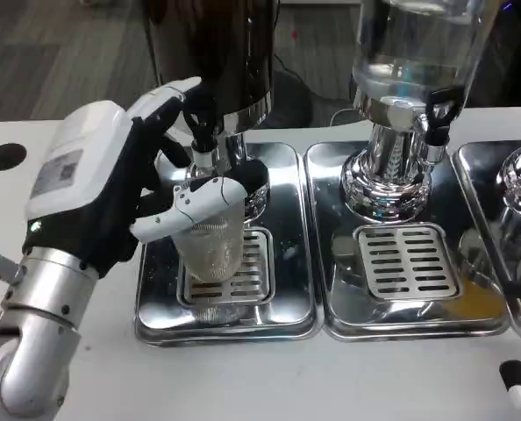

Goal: Grasp the cup under the faucet to collect the drink, then remove the cup.

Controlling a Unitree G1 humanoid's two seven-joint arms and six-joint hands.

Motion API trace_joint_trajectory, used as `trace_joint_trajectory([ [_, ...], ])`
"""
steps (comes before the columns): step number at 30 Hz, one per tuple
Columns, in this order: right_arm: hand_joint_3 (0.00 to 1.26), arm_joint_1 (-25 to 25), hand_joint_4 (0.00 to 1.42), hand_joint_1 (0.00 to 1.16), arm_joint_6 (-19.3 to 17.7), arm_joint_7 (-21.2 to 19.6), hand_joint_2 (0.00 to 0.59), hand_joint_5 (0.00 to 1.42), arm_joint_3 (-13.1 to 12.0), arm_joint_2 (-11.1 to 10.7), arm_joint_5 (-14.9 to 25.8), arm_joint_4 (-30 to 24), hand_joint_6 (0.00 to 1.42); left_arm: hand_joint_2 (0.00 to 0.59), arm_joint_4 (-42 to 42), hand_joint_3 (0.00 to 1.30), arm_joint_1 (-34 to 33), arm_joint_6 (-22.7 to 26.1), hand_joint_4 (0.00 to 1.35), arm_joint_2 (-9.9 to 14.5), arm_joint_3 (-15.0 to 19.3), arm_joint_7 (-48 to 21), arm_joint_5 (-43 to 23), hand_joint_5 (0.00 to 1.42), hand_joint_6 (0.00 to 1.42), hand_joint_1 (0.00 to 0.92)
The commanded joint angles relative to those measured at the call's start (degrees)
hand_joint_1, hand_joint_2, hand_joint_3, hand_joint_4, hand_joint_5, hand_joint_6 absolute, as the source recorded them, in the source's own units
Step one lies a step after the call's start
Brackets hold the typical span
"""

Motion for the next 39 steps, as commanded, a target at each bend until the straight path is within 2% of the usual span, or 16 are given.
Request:
trace_joint_trajectory([
  [1, 0.14, 0.0, 0.0, 0.41, -1.4, -0.3, 0.365, 0.0, 0.0, -0.2, 0.8, 0.7, 0.0, 0.025, -0.7, 0.27, 0.3, 0.2, 0.2, 0.4, -0.9, -1.4, 0.5, 0.61, 0.88, 0.0],
  [25, 0.12, -0.6, 0.0, 0.41, -1.4, -0.4, 0.365, 0.0, 0.9, 0.0, 0.0, 0.6, 0.0, 0.025, -2.2, 0.3, 6.1, -1.2, 0.23, 1.7, 0.1, -2.1, -0.8, 0.62, 0.9, 0.0],
  [39, 0.12, -0.9, 0.0, 0.41, -1.1, -0.2, 0.365, 0.0, 0.6, -0.3, 0.2, 1.1, 0.0, 0.025, -0.7, 0.29, 6.1, -1.9, 0.22, 1.4, 0.5, -1.9, -1.6, 0.62, 0.9, 0.0],
])
